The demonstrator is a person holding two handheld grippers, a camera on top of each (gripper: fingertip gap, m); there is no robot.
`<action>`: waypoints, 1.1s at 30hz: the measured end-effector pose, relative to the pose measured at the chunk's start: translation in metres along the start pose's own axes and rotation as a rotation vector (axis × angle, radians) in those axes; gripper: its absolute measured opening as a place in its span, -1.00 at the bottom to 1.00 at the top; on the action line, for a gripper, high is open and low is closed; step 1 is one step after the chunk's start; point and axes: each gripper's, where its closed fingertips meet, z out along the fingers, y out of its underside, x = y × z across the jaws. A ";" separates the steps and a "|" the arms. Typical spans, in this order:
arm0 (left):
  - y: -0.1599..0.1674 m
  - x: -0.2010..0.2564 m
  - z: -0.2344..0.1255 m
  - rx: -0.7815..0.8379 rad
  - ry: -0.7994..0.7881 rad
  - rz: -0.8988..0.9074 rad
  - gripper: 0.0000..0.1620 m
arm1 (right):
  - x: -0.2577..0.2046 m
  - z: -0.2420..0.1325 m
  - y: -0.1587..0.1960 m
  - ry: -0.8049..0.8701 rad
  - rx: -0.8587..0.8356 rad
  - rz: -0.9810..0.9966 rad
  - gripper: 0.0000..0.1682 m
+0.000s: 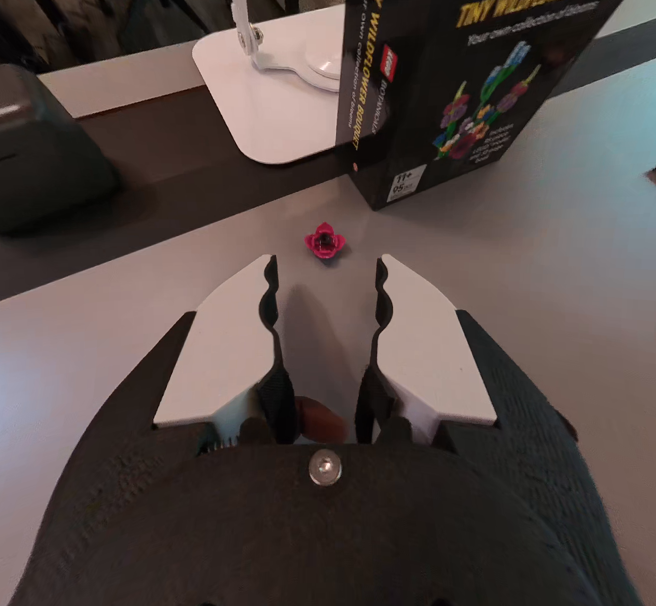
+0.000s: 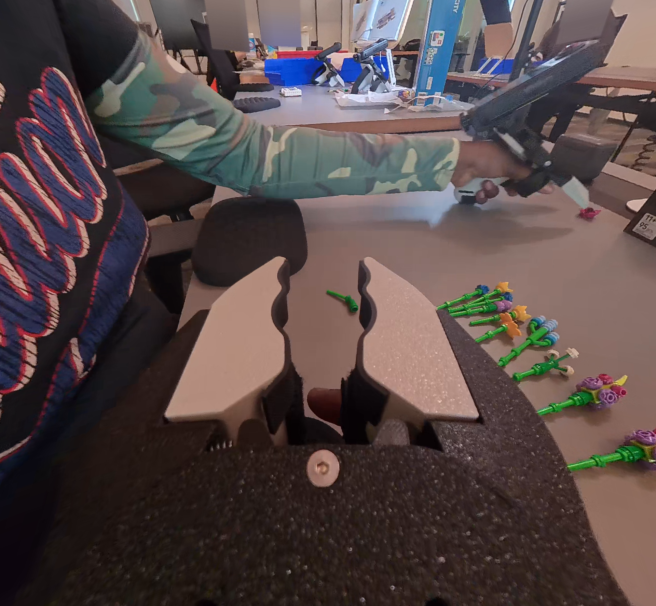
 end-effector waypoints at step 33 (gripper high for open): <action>-0.006 0.272 -0.314 0.729 -0.143 1.253 -0.69 | 0.011 0.023 -0.119 0.267 0.148 -0.160 -0.87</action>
